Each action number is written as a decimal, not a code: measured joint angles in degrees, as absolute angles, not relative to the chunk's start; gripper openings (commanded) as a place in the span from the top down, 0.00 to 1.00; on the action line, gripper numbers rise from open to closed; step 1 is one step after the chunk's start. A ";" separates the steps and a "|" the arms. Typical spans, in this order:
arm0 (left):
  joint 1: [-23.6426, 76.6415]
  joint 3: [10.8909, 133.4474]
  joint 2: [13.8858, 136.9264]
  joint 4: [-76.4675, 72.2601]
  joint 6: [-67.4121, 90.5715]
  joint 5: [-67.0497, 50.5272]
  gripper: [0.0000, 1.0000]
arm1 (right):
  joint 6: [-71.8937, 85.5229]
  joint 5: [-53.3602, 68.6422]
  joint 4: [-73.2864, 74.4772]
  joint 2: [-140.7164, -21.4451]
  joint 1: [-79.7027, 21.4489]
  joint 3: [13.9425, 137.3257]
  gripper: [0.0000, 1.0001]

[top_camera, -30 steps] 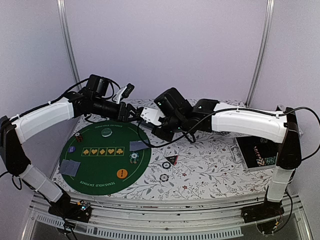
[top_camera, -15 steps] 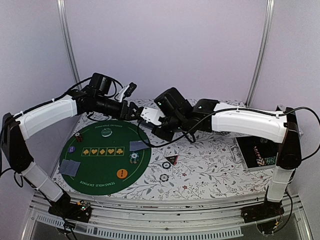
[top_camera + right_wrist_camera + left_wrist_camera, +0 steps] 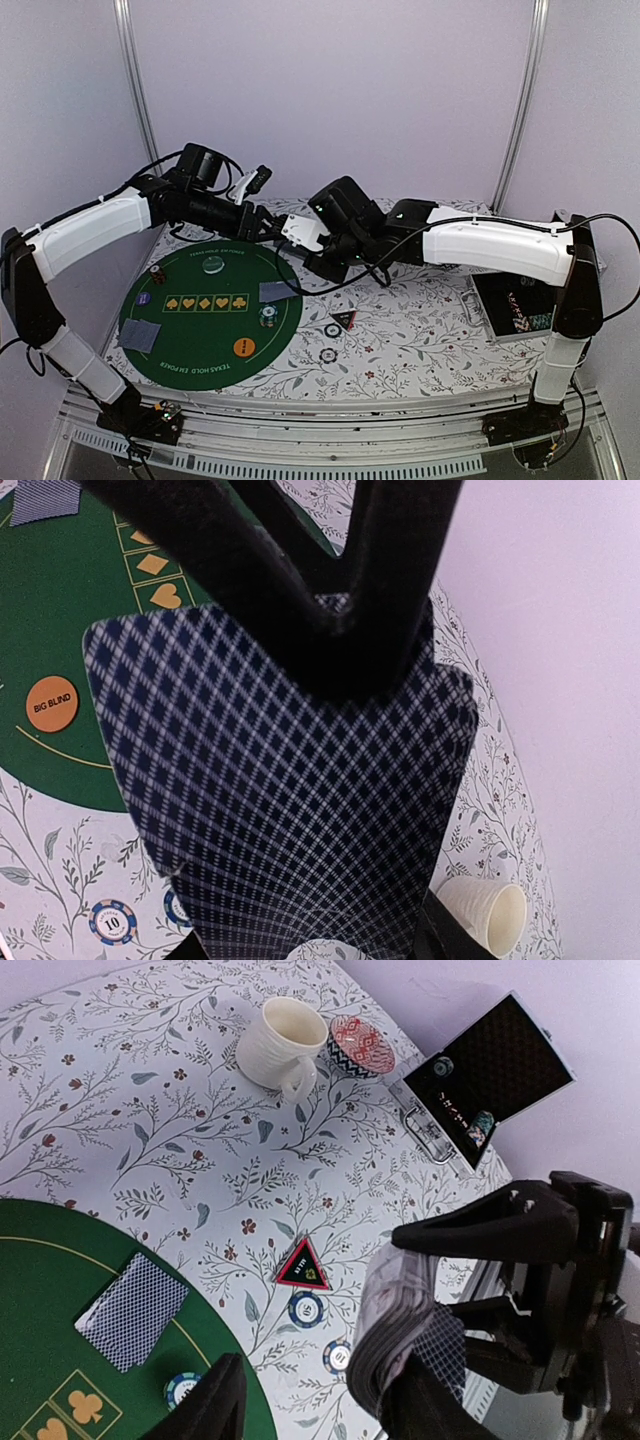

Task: Distribute texas hold em gaming equipment
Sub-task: Pick up the poker card from the face-down deck piles, then flop the poker card into the community card area.

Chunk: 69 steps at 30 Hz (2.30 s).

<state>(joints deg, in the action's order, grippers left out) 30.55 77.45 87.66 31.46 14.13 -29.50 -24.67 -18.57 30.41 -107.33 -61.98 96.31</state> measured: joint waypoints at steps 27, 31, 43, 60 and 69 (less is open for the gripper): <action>30.41 78.39 84.93 33.98 12.69 -37.10 1.00 | -24.45 -18.70 29.91 -107.31 -61.32 94.17 0.54; 29.23 78.41 83.46 34.24 12.60 -37.56 1.00 | -24.03 -18.33 29.85 -107.22 -60.34 92.79 0.54; 13.65 78.96 78.37 39.64 10.79 -32.03 1.00 | -22.90 -17.43 29.08 -105.21 -57.14 88.40 0.54; 27.44 55.07 78.87 41.01 -15.20 39.99 1.00 | -22.72 -16.88 27.57 -102.48 -57.04 84.60 0.54; 28.27 41.30 80.47 15.94 -35.03 48.56 1.00 | -23.09 -16.29 26.76 -100.92 -57.04 83.90 0.54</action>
<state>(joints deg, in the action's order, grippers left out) 28.27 41.30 80.47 15.94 -35.03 48.56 -23.09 -16.29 26.76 -100.92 -57.04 83.90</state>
